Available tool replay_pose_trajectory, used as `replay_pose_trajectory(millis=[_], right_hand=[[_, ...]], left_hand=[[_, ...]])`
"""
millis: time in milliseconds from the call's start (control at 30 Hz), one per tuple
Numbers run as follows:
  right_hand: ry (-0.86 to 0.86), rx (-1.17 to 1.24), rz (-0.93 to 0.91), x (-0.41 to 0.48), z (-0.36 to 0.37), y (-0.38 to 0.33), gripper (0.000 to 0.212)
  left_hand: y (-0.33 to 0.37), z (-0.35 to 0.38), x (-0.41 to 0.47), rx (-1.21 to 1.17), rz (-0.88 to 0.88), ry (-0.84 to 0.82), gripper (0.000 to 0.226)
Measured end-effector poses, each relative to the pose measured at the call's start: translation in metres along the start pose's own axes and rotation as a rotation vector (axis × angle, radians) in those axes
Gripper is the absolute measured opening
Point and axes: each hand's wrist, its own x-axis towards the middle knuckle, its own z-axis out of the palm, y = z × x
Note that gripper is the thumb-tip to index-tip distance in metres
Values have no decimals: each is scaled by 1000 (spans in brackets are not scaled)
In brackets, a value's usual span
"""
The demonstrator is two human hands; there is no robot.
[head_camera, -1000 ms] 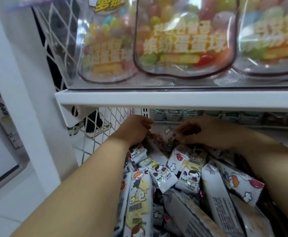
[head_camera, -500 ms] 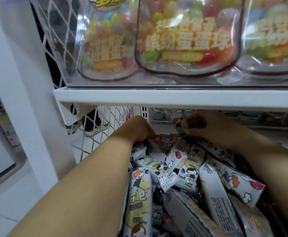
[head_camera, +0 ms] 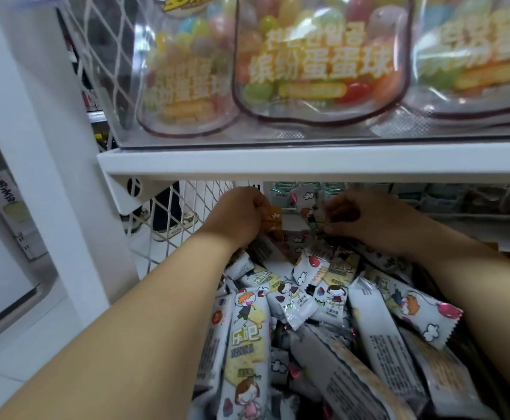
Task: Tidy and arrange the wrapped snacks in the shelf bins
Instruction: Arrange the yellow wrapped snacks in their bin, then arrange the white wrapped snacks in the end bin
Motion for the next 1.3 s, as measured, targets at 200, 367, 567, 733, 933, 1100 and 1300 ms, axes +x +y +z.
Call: replay_pose_trajectory(millis=[200,367,567,733,933,1100,1300], right_hand=[[0,-81,-18,-1,2,-4,26],[-8,-157,-59,0,7,-11,29],[-30,-252,-165,-17,3,-37,39],[-15,-271,-150,-47,-6,-59,40],[-16,-278,-231,-105,-10,-65,42],[93,-171,-281,-150,-30,-66,58],[300,-71,-317,-197,-62,-50,43]], left_hand=[[11,-6,-28,-130,-55,147,31],[15,-15,-79,-271,-17,355,24],[25,-26,-118,-218,14,435,17],[39,-32,-141,-244,45,440,15],[71,-34,-177,-291,82,405,16],[105,-29,-204,-356,182,404,12],[156,-13,-215,-531,309,256,14]])
